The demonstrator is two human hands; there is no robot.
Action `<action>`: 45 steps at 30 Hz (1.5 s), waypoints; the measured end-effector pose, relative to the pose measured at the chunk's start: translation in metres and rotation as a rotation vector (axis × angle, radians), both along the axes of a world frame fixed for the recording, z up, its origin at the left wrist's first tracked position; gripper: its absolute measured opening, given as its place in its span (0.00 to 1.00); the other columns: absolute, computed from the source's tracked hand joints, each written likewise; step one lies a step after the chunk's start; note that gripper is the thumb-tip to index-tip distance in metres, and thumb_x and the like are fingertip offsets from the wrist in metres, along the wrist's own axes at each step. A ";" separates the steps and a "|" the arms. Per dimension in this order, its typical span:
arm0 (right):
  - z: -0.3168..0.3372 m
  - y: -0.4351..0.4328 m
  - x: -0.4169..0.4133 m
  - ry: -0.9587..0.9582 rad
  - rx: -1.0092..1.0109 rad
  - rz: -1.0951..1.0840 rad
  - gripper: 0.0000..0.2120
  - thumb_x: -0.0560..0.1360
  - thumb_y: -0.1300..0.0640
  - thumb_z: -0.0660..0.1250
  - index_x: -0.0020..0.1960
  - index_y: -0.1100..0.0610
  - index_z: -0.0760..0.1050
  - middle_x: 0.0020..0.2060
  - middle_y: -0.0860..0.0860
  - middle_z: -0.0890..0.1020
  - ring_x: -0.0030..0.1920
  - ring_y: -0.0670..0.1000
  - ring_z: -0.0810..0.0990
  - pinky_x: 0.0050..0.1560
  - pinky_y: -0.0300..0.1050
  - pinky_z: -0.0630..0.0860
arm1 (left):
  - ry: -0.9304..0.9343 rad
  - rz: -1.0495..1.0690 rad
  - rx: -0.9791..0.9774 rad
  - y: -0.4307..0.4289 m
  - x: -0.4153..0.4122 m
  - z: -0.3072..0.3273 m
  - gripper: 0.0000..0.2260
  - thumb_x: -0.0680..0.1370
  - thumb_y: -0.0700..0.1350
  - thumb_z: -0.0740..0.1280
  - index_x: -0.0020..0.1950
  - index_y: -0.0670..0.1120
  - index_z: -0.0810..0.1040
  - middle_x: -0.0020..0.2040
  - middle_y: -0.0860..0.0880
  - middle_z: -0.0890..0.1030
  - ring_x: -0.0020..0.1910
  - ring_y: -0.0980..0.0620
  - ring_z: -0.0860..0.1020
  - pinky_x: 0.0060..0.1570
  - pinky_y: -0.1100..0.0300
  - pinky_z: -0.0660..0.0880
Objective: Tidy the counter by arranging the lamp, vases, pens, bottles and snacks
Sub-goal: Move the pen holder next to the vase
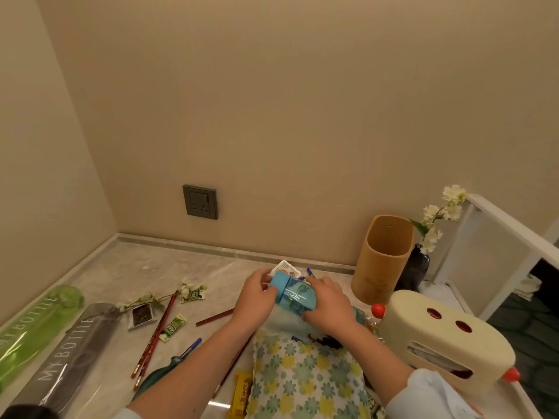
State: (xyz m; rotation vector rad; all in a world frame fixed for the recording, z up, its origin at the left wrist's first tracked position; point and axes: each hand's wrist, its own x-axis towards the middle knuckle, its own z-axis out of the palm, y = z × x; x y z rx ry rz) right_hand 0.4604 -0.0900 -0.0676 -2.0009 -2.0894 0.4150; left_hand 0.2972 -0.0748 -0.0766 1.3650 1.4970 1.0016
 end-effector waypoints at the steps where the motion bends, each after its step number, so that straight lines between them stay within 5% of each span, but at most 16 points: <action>1: 0.007 0.002 0.001 0.049 0.023 -0.013 0.33 0.69 0.48 0.71 0.72 0.48 0.64 0.62 0.51 0.71 0.64 0.54 0.70 0.59 0.49 0.72 | -0.029 0.007 0.032 0.003 0.002 0.007 0.21 0.77 0.37 0.62 0.71 0.45 0.68 0.66 0.46 0.74 0.59 0.53 0.74 0.60 0.55 0.74; 5: 0.037 0.011 0.008 0.306 0.072 -0.081 0.35 0.70 0.54 0.73 0.73 0.50 0.63 0.63 0.51 0.69 0.65 0.52 0.70 0.64 0.49 0.71 | -0.088 -0.055 0.070 0.012 0.016 0.033 0.31 0.78 0.44 0.66 0.78 0.49 0.55 0.73 0.52 0.64 0.71 0.53 0.65 0.61 0.62 0.65; 9: 0.063 0.025 0.023 0.568 0.063 -0.170 0.36 0.67 0.59 0.76 0.71 0.51 0.65 0.61 0.51 0.71 0.59 0.50 0.74 0.62 0.50 0.75 | -0.182 -0.198 0.016 0.020 0.033 0.051 0.35 0.78 0.34 0.62 0.79 0.48 0.48 0.75 0.49 0.65 0.73 0.50 0.65 0.57 0.63 0.69; 15: 0.092 0.043 0.049 0.850 -0.009 -0.173 0.33 0.68 0.65 0.75 0.69 0.52 0.66 0.57 0.49 0.77 0.56 0.50 0.78 0.51 0.47 0.79 | -0.237 -0.340 0.019 0.042 0.063 0.063 0.37 0.73 0.33 0.71 0.76 0.48 0.57 0.64 0.53 0.74 0.64 0.54 0.73 0.59 0.59 0.74; 19: 0.104 0.058 0.067 1.005 -0.082 -0.178 0.33 0.69 0.69 0.73 0.70 0.55 0.65 0.58 0.52 0.77 0.59 0.54 0.78 0.60 0.56 0.78 | -0.211 -0.406 0.038 0.060 0.079 0.070 0.33 0.72 0.36 0.73 0.73 0.49 0.62 0.57 0.57 0.76 0.54 0.61 0.76 0.40 0.69 0.76; 21: 0.108 0.065 0.077 1.041 -0.098 -0.170 0.33 0.70 0.69 0.72 0.71 0.56 0.65 0.59 0.53 0.78 0.60 0.54 0.78 0.61 0.56 0.77 | -0.201 -0.399 0.046 0.071 0.086 0.070 0.33 0.71 0.38 0.75 0.72 0.49 0.63 0.58 0.55 0.76 0.55 0.59 0.76 0.42 0.67 0.77; 26: 0.129 0.081 0.083 0.857 0.109 -0.149 0.35 0.70 0.52 0.76 0.72 0.52 0.63 0.60 0.48 0.75 0.55 0.45 0.76 0.54 0.44 0.77 | -0.085 -0.243 0.053 0.091 0.106 0.060 0.36 0.62 0.48 0.82 0.64 0.54 0.67 0.54 0.56 0.76 0.52 0.55 0.77 0.55 0.53 0.77; 31: 0.138 0.105 0.077 0.437 0.180 -0.198 0.41 0.60 0.37 0.76 0.67 0.50 0.66 0.58 0.48 0.75 0.55 0.50 0.77 0.52 0.49 0.79 | 0.185 -0.131 0.166 0.094 0.122 0.051 0.37 0.58 0.59 0.80 0.59 0.55 0.64 0.53 0.57 0.72 0.52 0.56 0.75 0.47 0.55 0.77; 38: 0.140 0.123 0.082 0.288 0.057 -0.116 0.33 0.63 0.51 0.78 0.64 0.52 0.69 0.54 0.48 0.77 0.51 0.50 0.78 0.51 0.49 0.80 | 0.221 -0.249 0.140 0.110 0.121 0.034 0.39 0.61 0.58 0.79 0.65 0.53 0.64 0.57 0.56 0.68 0.56 0.55 0.72 0.54 0.54 0.75; 45: 0.134 0.132 0.093 0.248 -0.048 -0.011 0.33 0.66 0.58 0.77 0.68 0.54 0.68 0.58 0.51 0.75 0.54 0.51 0.76 0.50 0.44 0.78 | 0.204 -0.407 0.073 0.128 0.116 0.023 0.27 0.67 0.52 0.78 0.61 0.57 0.68 0.55 0.60 0.76 0.46 0.56 0.76 0.50 0.52 0.78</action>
